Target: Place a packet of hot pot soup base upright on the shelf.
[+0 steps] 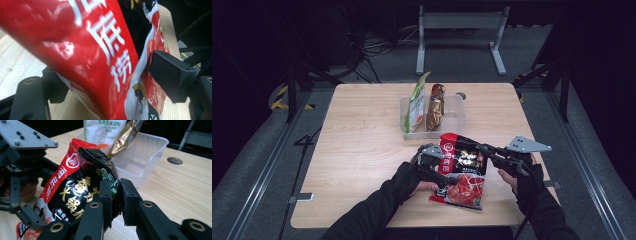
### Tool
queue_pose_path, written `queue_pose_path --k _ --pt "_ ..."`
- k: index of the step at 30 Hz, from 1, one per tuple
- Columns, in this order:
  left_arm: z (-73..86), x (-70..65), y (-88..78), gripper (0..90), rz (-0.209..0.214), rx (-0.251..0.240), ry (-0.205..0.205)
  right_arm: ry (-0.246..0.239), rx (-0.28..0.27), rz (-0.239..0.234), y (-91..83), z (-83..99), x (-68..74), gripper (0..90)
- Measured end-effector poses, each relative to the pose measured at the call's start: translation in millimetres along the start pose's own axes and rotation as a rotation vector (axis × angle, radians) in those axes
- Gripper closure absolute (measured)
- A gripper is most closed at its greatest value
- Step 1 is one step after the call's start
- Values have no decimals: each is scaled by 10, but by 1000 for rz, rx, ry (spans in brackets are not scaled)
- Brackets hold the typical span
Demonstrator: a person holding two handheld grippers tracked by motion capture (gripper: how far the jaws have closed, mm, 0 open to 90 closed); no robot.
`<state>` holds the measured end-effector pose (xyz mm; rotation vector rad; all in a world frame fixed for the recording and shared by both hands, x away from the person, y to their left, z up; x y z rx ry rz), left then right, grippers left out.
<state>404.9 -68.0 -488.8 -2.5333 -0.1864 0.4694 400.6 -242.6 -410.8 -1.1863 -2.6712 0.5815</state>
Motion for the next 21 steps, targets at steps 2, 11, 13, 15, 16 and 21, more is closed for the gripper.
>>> queue_pose_path --k 2,11,13,15,16,21 --pt "-21 4 -29 250 -1 -12 -2 -4 -3 -7 2 -12 21 803" --pt "-135 20 -220 446 9 -89 3 -19 -23 -41 16 -76 108 797" --pt "-146 28 -250 508 6 -93 8 -14 -28 -52 18 -88 119 794" --pt "-151 36 -264 540 1 -86 12 -12 -33 -59 25 -95 121 793" --pt "-151 36 -264 550 1 -86 12 -13 -33 -57 30 -98 120 793" --pt "-192 37 -282 612 0 -84 -4 -15 -38 -62 31 -124 117 786"
Point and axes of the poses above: each handheld gripper's, and its own axes: y roughly forward along the jaws, z roughly out of its underside, x roughly to its left, the point moved 7 cm from there along y, roughly forward along the jaws
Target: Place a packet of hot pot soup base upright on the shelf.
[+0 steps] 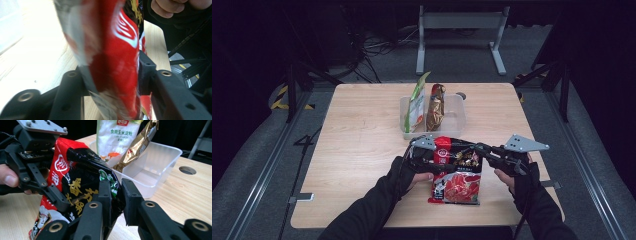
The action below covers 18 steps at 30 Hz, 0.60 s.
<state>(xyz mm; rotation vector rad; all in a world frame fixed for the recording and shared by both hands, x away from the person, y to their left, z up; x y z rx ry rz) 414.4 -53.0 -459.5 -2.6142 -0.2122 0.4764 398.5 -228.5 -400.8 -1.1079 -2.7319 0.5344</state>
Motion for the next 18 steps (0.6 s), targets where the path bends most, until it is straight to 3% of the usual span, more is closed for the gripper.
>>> queue_pose_path --k 2,6,8,11,15,18 --pt "-31 -7 -22 689 -4 -18 -5 9 -12 6 -4 -26 -6 765" --pt "-57 -26 -53 729 -30 -34 0 15 -21 7 -20 -57 -4 727" --pt "-67 -28 -64 739 -42 -39 -1 24 -32 -1 -23 -74 10 644" --pt "-77 -13 -94 744 -70 -60 -12 35 -26 -9 -47 -99 24 386" --pt "-100 -4 -157 751 -96 -91 -21 28 -38 -19 -197 -123 17 289" --pt "-123 -2 -192 754 -114 -106 -16 0 -6 -9 -251 -75 18 252"
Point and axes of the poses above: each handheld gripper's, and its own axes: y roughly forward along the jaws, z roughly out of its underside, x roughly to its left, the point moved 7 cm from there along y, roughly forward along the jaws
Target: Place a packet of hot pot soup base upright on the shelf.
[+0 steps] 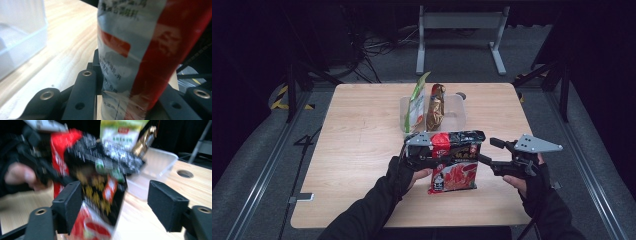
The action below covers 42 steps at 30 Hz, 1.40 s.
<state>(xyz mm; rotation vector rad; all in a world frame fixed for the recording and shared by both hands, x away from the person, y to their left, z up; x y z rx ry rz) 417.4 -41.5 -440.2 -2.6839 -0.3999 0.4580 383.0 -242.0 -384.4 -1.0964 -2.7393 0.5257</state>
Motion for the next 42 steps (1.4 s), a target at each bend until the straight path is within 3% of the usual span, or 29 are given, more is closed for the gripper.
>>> queue_pose_path --k 5,7,8,13,14,21,28,34,38,42 --pt "-80 -4 -37 758 -40 -29 23 -65 151 49 -60 365 2 197" --pt "-95 -6 -36 760 -42 -33 29 -62 168 49 -72 424 -6 193" --pt "-116 -5 -19 760 -59 -39 24 -53 200 64 -95 537 -55 182" --pt "-177 -1 -1 774 -80 -54 37 -3 216 97 -113 652 -184 166" --pt "-217 7 12 775 -102 -53 50 23 209 103 -119 673 -233 167" --pt "-325 41 18 803 -124 -74 61 44 223 135 -129 741 -319 162" --pt "-391 56 5 812 -141 -86 71 51 239 132 -111 783 -312 160" --pt "-568 95 -72 814 -168 -161 69 53 235 130 -113 774 -304 158" --pt "-751 158 -131 814 -222 -223 68 53 237 130 -111 787 -307 157" --pt "-946 296 -159 816 -290 -276 32 48 245 129 -95 804 -297 157"
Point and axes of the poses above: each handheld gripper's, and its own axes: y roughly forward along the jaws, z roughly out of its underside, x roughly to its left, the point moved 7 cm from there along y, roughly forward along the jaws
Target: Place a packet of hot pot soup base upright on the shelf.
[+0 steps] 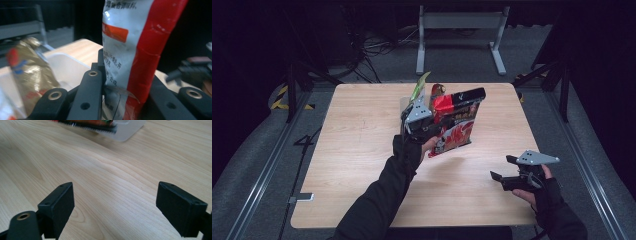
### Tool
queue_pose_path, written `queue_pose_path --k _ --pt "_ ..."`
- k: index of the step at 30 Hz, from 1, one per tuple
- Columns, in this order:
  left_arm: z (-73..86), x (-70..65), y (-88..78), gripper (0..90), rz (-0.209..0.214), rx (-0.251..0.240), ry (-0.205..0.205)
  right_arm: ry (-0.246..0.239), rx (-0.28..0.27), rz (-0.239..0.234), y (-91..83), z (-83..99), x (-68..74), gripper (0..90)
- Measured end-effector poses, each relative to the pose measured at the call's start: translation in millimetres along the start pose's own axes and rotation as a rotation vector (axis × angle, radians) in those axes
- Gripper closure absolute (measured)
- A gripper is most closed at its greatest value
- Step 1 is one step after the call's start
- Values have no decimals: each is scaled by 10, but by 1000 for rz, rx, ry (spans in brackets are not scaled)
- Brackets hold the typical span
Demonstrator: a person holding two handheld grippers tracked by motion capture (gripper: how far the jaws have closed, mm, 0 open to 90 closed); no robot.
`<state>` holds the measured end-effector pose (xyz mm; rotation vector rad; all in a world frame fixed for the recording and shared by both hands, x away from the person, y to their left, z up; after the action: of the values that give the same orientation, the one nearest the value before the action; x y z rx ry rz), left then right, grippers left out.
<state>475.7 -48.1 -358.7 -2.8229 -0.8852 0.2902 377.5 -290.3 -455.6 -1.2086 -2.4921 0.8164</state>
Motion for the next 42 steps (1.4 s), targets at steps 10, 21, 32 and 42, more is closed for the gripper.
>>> queue_pose_path --k 10,21,32,42 --pt "-128 282 210 816 -205 -20 -24 -8 9 -8 19 23 12 154" --pt "-9 536 193 814 -335 9 -47 -6 13 0 7 32 4 153" --pt "-90 547 168 814 -332 -13 -59 -6 18 -6 26 17 34 148" --pt "-246 553 602 815 -437 -30 -123 -21 25 -14 41 34 59 149"
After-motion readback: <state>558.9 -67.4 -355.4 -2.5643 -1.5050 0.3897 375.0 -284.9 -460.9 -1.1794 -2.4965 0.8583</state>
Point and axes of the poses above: each handheld gripper's, and its own axes: y roughly forward along the jaws, z roughly out of its underside, x roughly to its left, the point moved 7 cm from there along y, roughly forward along the jaws
